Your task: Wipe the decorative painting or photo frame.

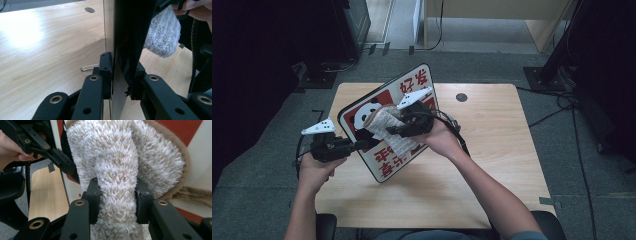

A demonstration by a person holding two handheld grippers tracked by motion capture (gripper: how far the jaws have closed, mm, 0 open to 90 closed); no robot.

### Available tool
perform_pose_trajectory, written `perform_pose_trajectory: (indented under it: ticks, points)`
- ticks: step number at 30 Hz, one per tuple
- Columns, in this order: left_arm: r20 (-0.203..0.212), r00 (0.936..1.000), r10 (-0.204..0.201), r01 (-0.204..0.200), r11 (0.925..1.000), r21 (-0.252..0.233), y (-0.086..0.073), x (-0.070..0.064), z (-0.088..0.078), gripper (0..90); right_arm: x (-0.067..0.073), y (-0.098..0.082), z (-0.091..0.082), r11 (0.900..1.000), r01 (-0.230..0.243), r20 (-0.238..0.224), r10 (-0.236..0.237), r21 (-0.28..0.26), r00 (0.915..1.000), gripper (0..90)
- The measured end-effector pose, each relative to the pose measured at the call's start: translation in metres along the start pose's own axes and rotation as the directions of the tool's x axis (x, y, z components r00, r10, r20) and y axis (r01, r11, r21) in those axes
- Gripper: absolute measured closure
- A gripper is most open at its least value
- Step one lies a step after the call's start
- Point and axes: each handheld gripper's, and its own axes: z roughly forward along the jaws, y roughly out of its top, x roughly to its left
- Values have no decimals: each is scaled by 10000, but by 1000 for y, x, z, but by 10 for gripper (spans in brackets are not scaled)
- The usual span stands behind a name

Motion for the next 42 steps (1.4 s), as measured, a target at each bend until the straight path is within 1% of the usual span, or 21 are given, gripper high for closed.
perform_pose_trajectory:
  ticks: [10,11,20,22,34,38,42]
  points:
    - [82,9999,-63,63,10000,-20,0,1,0,778,2,-11,6,9999,-81,-74,82,104,9999,649]
    - [78,9999,-63,63,10000,-20,0,1,0,778,2,-12,6,10000,-21,-80,21,84,10000,649]
    - [64,10000,-52,52,10000,-10,0,0,0,778,2,-23,11,9998,-194,-192,195,61,9996,647]
    - [71,10000,-49,49,10000,-3,0,0,0,778,2,-26,12,9999,-149,-221,150,41,9996,646]
    - [78,10000,-47,47,10000,-8,0,0,0,778,1,-37,18,9994,-288,-351,295,197,9989,647]
    - [75,10000,-51,51,10000,-1,0,0,0,777,1,-41,20,9993,-294,-380,302,237,9988,647]
    - [66,10000,-54,54,10000,1,0,0,0,777,2,-46,22,9996,-219,-347,225,168,9991,648]
